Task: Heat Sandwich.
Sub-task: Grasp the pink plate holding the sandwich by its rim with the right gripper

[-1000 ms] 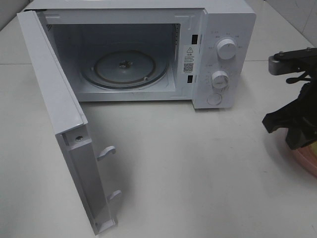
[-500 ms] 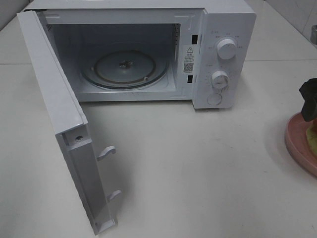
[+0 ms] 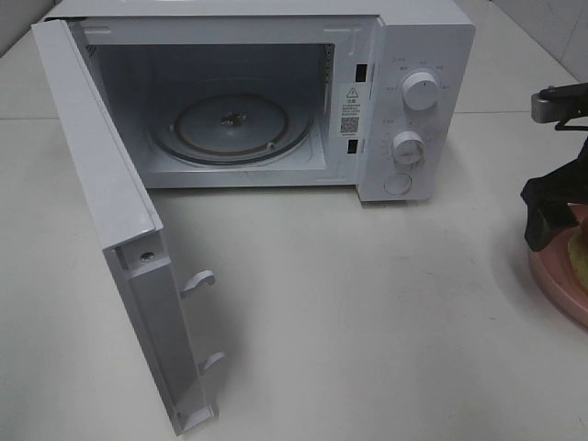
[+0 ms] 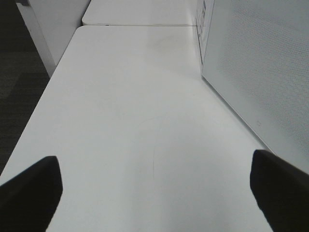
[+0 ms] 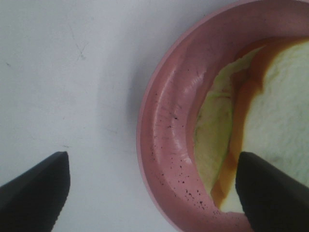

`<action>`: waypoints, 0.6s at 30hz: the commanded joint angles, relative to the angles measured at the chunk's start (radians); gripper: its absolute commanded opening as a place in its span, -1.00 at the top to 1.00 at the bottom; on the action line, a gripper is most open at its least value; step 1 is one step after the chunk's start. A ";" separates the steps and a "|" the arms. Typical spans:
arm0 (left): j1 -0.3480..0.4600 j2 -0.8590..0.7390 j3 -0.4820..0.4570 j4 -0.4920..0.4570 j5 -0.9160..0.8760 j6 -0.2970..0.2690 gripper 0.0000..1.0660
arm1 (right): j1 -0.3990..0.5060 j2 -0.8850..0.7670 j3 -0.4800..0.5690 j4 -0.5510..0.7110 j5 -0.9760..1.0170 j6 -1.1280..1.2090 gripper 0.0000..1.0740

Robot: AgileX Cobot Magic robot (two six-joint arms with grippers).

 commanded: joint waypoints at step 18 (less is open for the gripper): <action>0.003 -0.025 0.003 0.000 -0.006 -0.001 -0.98 | -0.007 0.266 -0.024 0.023 -0.090 0.001 -0.60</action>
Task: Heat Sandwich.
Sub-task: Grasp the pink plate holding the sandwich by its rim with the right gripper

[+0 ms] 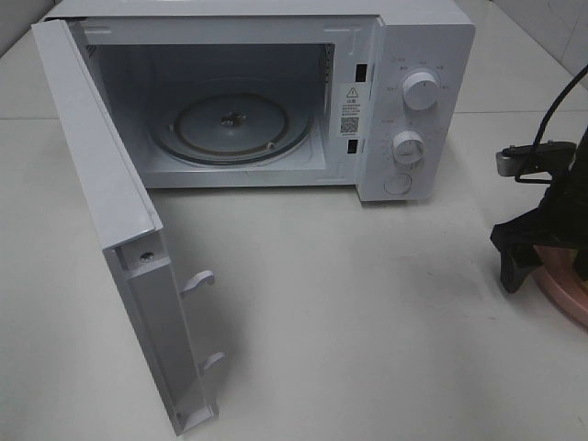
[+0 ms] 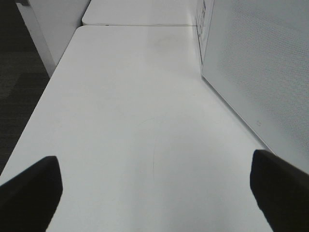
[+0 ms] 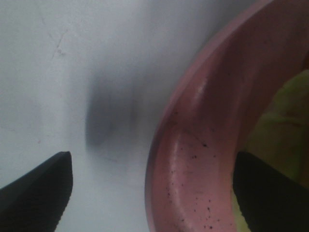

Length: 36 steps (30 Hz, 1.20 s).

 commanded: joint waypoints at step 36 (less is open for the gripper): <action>0.003 -0.025 0.003 0.000 -0.006 -0.001 -0.98 | -0.003 0.058 -0.011 -0.053 -0.003 0.080 1.00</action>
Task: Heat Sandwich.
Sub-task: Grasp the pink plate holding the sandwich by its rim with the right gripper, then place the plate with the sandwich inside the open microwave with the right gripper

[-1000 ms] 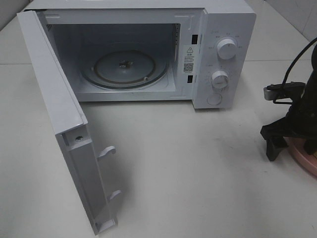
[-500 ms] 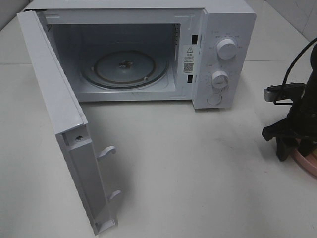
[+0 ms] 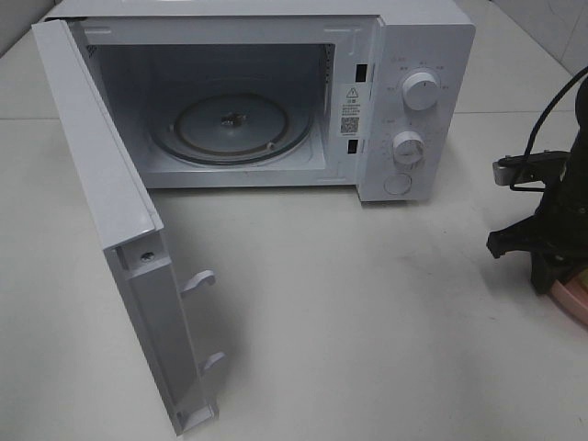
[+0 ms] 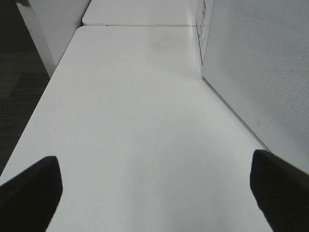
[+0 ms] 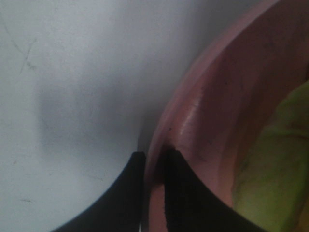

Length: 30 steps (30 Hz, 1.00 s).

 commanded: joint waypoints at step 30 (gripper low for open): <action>0.003 -0.025 0.003 0.000 -0.006 -0.001 -0.98 | 0.124 0.010 0.001 -0.226 0.172 0.215 1.00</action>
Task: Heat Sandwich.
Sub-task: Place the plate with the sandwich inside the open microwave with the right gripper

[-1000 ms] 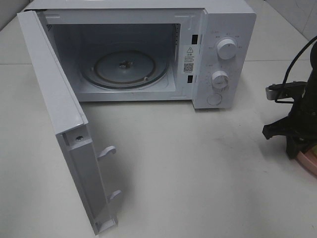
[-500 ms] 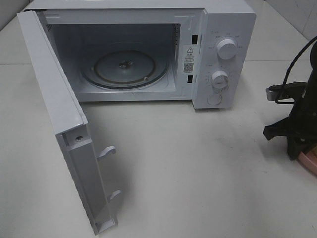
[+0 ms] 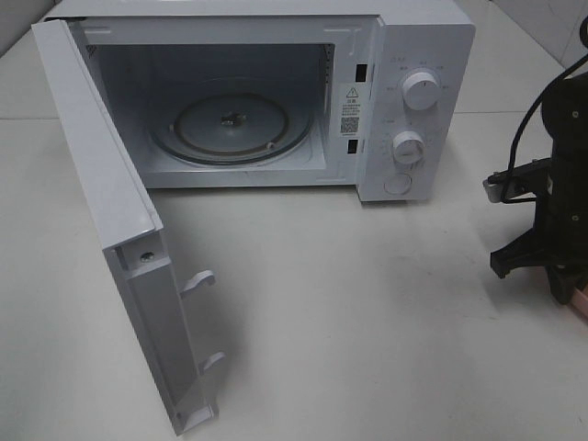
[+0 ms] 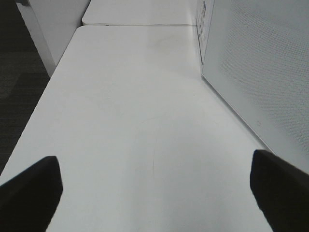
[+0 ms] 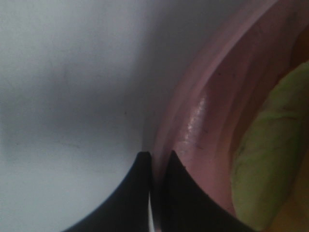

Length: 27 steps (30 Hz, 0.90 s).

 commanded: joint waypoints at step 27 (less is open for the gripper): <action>0.003 -0.025 0.003 0.000 -0.006 -0.001 -0.98 | 0.274 -0.372 0.259 -0.059 0.172 0.112 1.00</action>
